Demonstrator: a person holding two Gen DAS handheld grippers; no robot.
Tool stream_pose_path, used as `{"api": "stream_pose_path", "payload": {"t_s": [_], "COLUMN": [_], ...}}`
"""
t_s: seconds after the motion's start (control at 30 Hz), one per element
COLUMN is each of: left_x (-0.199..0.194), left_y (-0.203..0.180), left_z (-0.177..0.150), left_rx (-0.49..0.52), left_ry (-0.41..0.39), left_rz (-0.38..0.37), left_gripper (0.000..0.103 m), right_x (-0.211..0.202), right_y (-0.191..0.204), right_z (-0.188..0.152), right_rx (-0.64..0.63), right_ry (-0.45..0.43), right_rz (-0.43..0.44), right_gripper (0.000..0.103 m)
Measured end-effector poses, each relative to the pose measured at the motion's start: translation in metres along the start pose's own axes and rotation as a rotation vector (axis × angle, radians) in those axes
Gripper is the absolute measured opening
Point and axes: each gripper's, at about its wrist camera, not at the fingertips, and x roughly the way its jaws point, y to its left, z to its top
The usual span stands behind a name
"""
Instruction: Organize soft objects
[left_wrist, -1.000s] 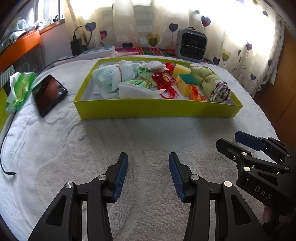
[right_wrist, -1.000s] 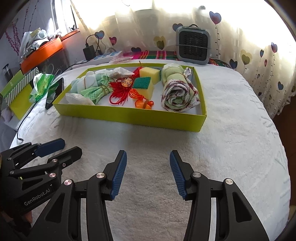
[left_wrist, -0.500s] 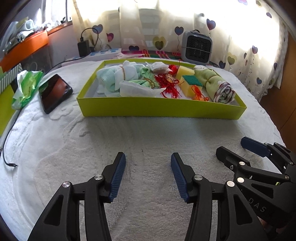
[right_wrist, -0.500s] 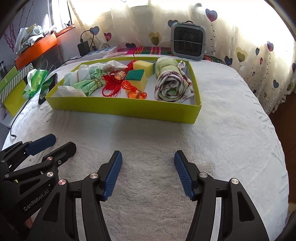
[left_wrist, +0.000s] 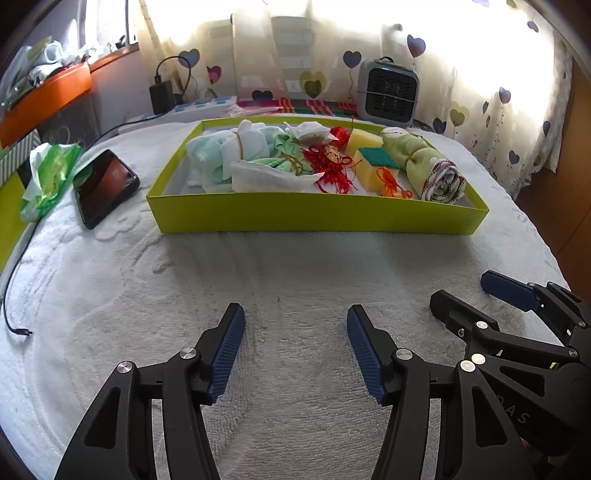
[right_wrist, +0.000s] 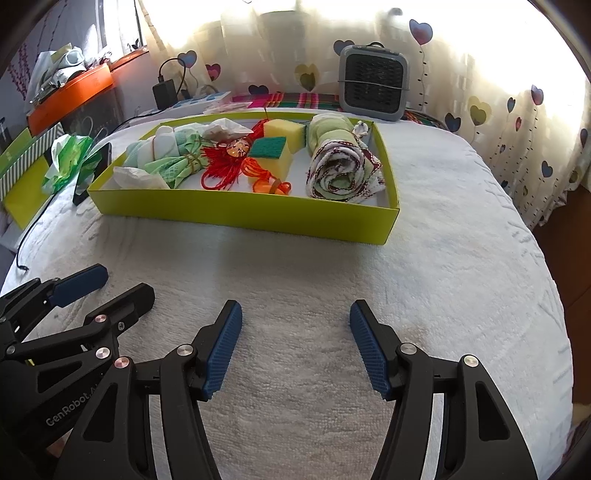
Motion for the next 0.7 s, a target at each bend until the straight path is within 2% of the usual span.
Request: {"api": "stream_pose_path", "payload": {"t_s": [0.7], "left_x": [-0.0002], "left_y": [-0.0003], "left_z": [-0.0002], "left_rx": [0.000], "left_ry": [0.000], "left_rz": [0.000], "left_gripper": [0.058], "right_x": [0.0002], "right_y": [-0.0015], "right_z": [-0.0003], "right_rx": [0.004], "right_ry": [0.000], "right_rz": [0.000], "right_gripper": [0.062]}}
